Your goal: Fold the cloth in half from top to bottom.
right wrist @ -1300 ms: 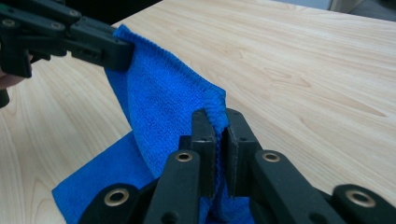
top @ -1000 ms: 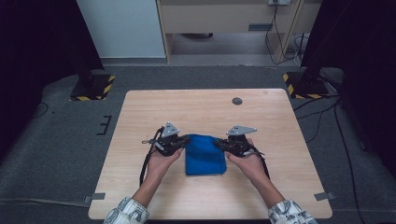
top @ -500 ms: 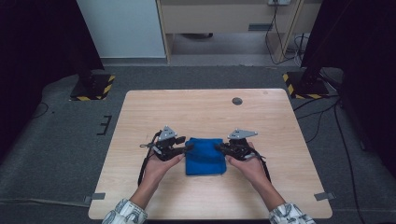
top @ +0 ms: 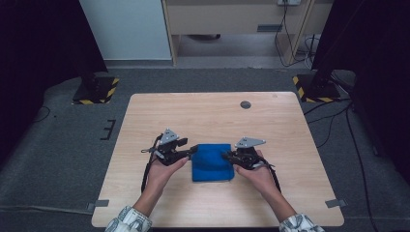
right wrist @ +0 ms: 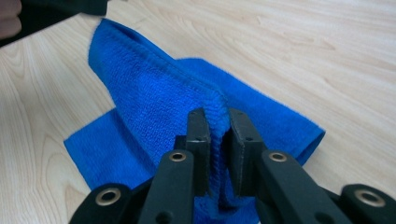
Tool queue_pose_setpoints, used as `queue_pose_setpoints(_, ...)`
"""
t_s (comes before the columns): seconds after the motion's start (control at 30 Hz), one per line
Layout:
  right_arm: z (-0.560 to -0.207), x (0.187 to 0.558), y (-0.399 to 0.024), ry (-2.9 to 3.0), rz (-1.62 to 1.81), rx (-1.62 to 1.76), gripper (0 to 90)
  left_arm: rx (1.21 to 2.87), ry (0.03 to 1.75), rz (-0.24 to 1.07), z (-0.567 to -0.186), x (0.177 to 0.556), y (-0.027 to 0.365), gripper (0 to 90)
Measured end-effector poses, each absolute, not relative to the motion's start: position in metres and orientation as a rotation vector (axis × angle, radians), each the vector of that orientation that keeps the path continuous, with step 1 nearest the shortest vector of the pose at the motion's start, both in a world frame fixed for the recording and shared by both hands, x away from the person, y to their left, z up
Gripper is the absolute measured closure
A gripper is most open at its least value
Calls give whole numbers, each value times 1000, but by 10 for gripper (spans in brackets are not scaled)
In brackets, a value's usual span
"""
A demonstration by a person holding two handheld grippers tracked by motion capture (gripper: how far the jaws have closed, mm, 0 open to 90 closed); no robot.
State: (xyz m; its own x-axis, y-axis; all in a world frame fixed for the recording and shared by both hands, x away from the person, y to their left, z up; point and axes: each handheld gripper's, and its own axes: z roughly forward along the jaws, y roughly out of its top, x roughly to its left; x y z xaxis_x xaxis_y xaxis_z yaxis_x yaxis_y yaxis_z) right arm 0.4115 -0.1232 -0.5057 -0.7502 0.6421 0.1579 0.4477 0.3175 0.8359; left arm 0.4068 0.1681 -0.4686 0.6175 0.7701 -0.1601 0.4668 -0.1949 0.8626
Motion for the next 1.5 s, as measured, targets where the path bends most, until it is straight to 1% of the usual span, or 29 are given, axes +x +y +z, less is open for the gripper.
queue_pose_setpoints(0.13,-512,408,-122,2400,1380,989,777,1847,1032,407,-474,410,175,410)
queue_pose_setpoints(0.3,-511,405,-120,2410,1368,972,767,1868,1045,416,-480,411,175,408)
queue_pose_setpoints(0.33,-510,404,-121,2408,1368,970,754,1873,1045,417,-482,411,175,406)
queue_pose_setpoints(0.43,-509,402,-122,2410,1360,959,739,1916,1039,438,-489,410,169,403)
queue_pose_setpoints(0.8,-510,390,-131,2432,1334,955,652,1967,990,479,-495,393,162,391)
queue_pose_setpoints(0.83,-511,386,-131,2443,1327,952,625,1965,997,475,-498,390,163,387)
queue_pose_setpoints(0.93,-511,381,-132,2447,1322,947,595,1964,1009,462,-501,388,162,379)
queue_pose_setpoints(1.07,-513,375,-132,2469,1295,938,532,1979,1000,460,-505,385,156,359)
queue_pose_setpoints(1.27,-513,366,-130,2482,1268,929,433,1993,989,460,-508,381,152,355)
queue_pose_setpoints(1.4,-511,364,-127,2482,1256,941,353,2006,983,462,-510,377,150,324)
queue_pose_setpoints(1.5,-508,363,-126,2469,1279,940,310,2010,985,465,-511,377,149,296)
